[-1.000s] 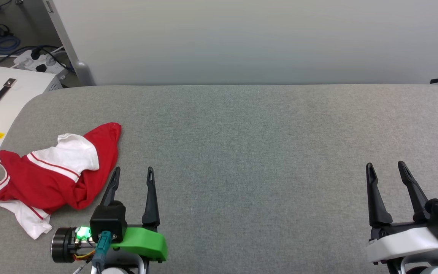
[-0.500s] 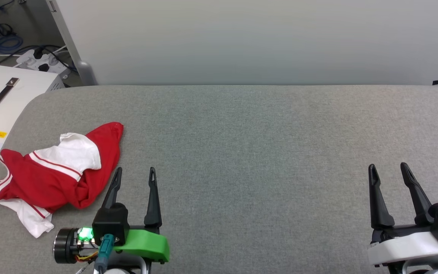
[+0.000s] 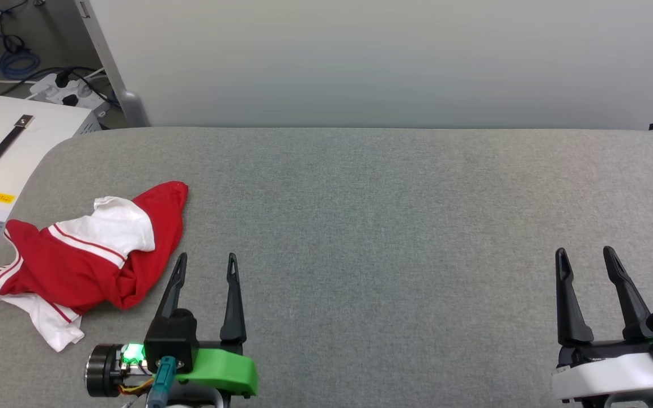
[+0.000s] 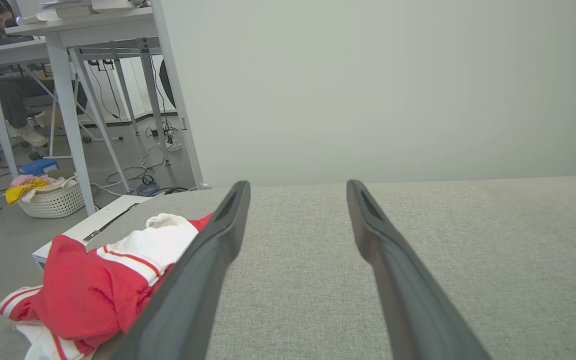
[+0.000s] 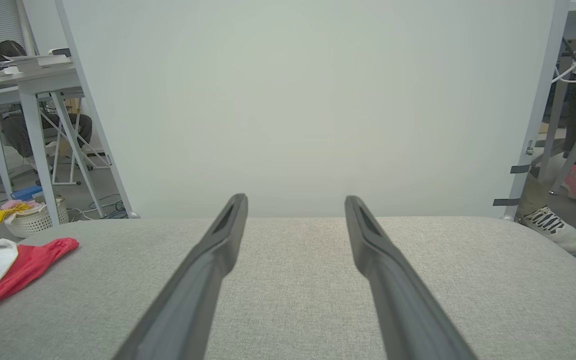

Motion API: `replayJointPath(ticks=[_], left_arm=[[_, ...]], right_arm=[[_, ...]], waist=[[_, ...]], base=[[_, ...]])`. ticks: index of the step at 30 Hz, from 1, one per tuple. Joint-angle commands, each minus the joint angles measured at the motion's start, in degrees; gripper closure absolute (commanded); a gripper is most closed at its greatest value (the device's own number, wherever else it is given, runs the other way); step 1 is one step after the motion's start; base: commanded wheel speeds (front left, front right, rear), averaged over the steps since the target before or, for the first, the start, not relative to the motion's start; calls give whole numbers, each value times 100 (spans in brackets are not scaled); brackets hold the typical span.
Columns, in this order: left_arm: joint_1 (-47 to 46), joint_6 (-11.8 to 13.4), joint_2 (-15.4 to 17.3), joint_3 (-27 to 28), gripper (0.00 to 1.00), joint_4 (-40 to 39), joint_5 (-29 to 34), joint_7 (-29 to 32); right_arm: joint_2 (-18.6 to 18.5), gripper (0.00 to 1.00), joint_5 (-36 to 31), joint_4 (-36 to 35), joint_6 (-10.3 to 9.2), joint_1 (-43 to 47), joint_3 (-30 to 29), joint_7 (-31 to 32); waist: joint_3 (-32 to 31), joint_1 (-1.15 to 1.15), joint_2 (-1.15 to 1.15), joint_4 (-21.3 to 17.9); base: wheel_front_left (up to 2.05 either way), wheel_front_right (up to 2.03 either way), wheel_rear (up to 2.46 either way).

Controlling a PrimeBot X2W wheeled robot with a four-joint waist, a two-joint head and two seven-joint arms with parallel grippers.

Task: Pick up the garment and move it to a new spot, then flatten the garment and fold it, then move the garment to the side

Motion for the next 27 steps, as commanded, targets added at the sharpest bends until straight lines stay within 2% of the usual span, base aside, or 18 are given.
replayJointPath(ticks=[1, 27], left_arm=[[70, 39, -17, -20, 0, 20, -18, -55], [74, 130, -23, -104, 0, 64, 20, -196]], right_arm=[[-2, 0, 57, -61, -4, 105, -9, -70], [-3, 0, 127, -133, -4, 181, 6, -210]], waist=[[-1, 0, 0, 6], [33, 0, 0, 67]], base=[[0, 0, 0], [0, 0, 0]])
